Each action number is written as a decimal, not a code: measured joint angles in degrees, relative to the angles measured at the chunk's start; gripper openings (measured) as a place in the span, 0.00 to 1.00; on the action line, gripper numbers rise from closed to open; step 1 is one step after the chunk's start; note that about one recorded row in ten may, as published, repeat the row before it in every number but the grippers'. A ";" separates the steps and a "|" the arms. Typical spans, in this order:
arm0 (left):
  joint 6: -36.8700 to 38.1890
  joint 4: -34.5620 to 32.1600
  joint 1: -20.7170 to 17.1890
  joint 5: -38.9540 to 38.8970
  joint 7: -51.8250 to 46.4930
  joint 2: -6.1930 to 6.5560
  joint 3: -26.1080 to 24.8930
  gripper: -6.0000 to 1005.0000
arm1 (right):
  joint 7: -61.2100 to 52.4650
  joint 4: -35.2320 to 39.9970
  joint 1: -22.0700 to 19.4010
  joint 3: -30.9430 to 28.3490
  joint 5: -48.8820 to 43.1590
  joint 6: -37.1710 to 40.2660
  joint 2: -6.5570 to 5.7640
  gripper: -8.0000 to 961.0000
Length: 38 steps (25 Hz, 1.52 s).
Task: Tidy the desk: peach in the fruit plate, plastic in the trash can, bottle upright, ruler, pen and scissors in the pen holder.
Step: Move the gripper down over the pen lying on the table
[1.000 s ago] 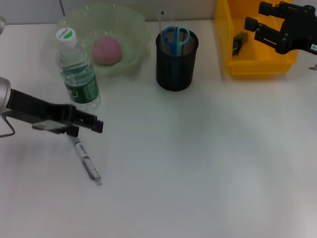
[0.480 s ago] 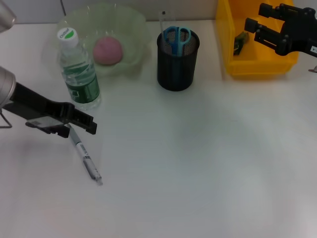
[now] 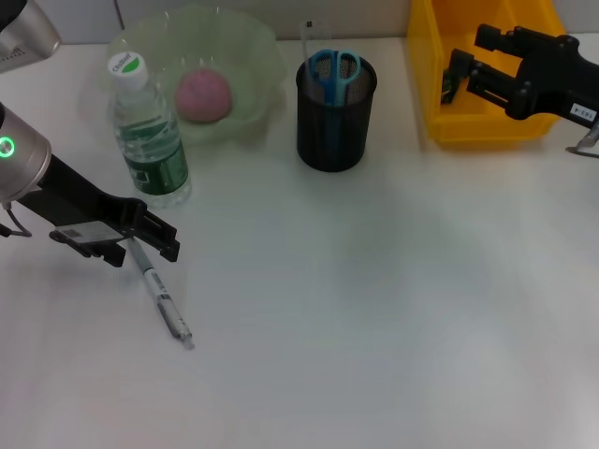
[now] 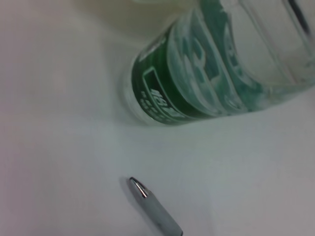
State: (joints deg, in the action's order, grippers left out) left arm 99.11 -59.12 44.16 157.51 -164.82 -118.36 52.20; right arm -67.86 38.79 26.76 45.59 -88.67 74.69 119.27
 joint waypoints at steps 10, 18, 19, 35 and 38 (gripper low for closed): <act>-0.71 1.97 -0.02 0.39 -0.05 0.23 -1.37 0.78 | 5.95 -6.53 0.37 -0.02 6.58 -0.21 0.00 0.53; -0.89 1.47 0.08 2.91 -0.06 0.00 -1.15 0.78 | 7.17 -7.63 0.48 0.01 7.46 -0.26 0.00 0.53; -0.93 1.08 0.09 2.89 -0.06 -0.01 -1.07 0.78 | 7.19 -7.64 0.49 0.02 7.47 -0.26 0.00 0.53; -10.55 -2.40 -12.83 -38.61 32.46 -0.16 -0.08 0.78 | 9.21 -8.91 0.53 -2.69 7.47 -0.36 -0.09 0.53; -10.19 2.94 -14.46 -45.31 43.83 0.06 -0.34 0.78 | 9.41 -9.01 0.55 -3.48 7.46 -0.36 -0.09 0.53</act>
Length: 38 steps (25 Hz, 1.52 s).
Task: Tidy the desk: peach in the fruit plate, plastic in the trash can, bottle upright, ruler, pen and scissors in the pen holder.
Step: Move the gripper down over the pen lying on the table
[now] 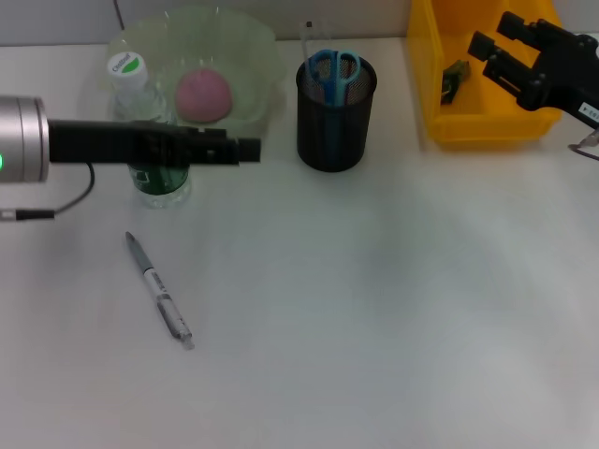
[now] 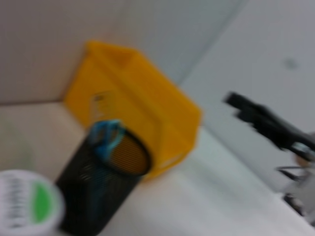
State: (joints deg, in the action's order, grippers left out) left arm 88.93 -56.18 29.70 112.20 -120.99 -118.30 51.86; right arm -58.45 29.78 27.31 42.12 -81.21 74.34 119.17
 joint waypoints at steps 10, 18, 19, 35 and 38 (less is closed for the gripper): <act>3.32 17.01 -0.44 -14.52 34.80 -0.38 1.12 0.78 | 5.76 -2.57 0.63 -2.48 3.16 0.07 0.01 0.53; 1.72 25.04 -0.15 -24.23 55.32 -0.36 0.64 0.78 | 6.61 -3.83 0.96 -2.48 4.38 0.19 -0.07 0.53; 1.72 25.04 -0.15 -24.23 55.32 -0.36 0.64 0.78 | 6.61 -4.13 1.13 -2.51 4.40 0.13 -0.08 0.53; -0.39 9.70 -4.95 -19.18 51.79 -0.07 6.76 0.78 | 6.41 -4.02 2.69 -4.06 4.48 0.23 -0.21 0.53; -1.89 3.53 -5.32 -15.26 47.71 -0.13 7.01 0.78 | 6.39 -4.02 3.14 -4.06 4.48 0.17 -0.14 0.53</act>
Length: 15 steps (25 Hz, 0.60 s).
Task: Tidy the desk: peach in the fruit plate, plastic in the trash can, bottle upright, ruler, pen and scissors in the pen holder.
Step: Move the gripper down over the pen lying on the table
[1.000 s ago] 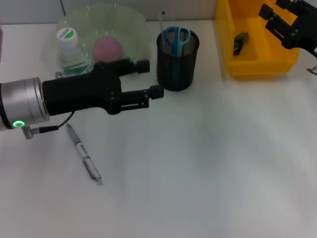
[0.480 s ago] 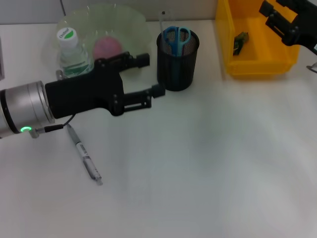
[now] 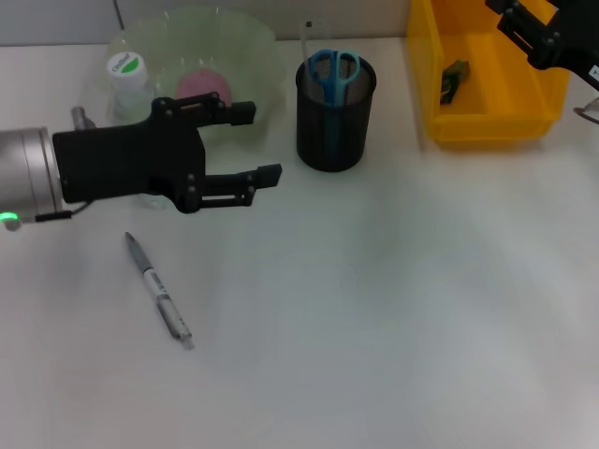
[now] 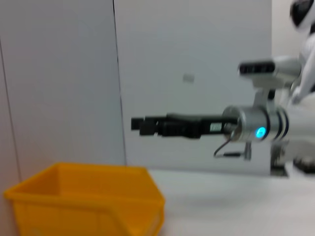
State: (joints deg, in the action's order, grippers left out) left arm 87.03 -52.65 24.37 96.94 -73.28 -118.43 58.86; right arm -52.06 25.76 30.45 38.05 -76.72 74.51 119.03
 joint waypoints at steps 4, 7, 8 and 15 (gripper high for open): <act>-2.13 -7.55 0.07 4.60 -6.88 -0.01 0.03 0.78 | -0.02 -0.17 0.78 0.00 0.00 0.00 0.03 0.53; -3.31 -12.17 0.07 6.23 -10.82 -0.04 0.01 0.78 | -0.03 -0.30 1.17 0.00 0.00 0.00 0.11 0.53; -3.33 -13.13 0.07 6.28 -11.24 -0.10 0.13 0.78 | -0.04 -0.30 1.20 0.00 0.00 0.00 0.12 0.53; -4.10 -17.13 0.24 8.01 -23.18 0.04 2.17 0.78 | -0.07 -0.41 1.36 0.26 1.05 0.02 0.21 0.53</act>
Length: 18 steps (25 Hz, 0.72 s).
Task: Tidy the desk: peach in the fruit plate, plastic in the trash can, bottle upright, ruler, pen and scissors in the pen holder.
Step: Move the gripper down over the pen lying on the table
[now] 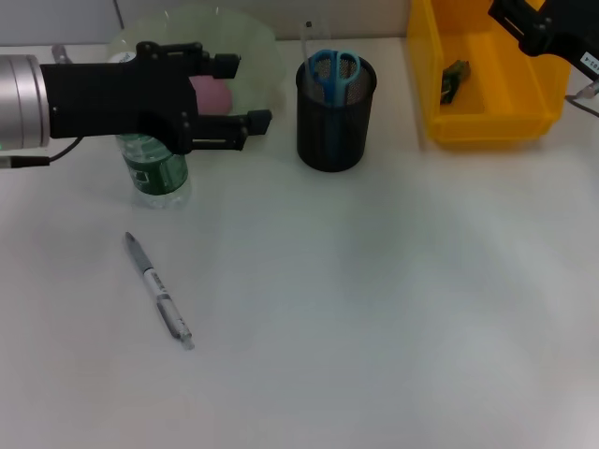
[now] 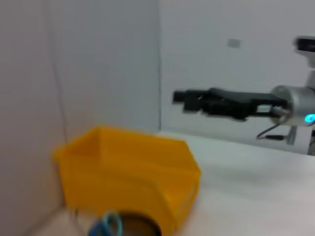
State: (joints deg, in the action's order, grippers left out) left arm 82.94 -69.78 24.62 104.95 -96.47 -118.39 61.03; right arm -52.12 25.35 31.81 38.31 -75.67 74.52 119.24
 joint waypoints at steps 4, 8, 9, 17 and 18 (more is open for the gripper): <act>1.70 -3.19 1.71 8.35 -15.83 0.16 0.68 0.78 | 0.02 -0.03 0.20 0.28 0.18 0.01 0.02 0.53; 2.68 -8.06 2.41 17.21 -26.32 -0.07 4.84 0.78 | 0.34 -0.03 0.69 0.43 0.21 0.04 0.00 0.53; 2.55 -10.00 2.39 19.40 -28.49 -0.16 6.70 0.78 | 0.43 0.04 0.71 0.43 0.22 0.15 -0.01 0.53; 1.55 -22.31 1.75 26.80 -32.65 -0.26 10.96 0.78 | 2.02 -0.07 1.29 0.51 0.06 0.42 -0.06 0.53; 1.18 -22.94 1.65 26.83 -32.77 -0.27 10.97 0.78 | 2.03 -0.07 1.31 0.58 0.00 0.39 -0.07 0.53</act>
State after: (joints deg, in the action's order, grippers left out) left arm 84.12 -92.72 26.27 131.78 -129.24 -118.66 72.00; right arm -50.09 25.27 33.12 38.89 -75.67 74.92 119.18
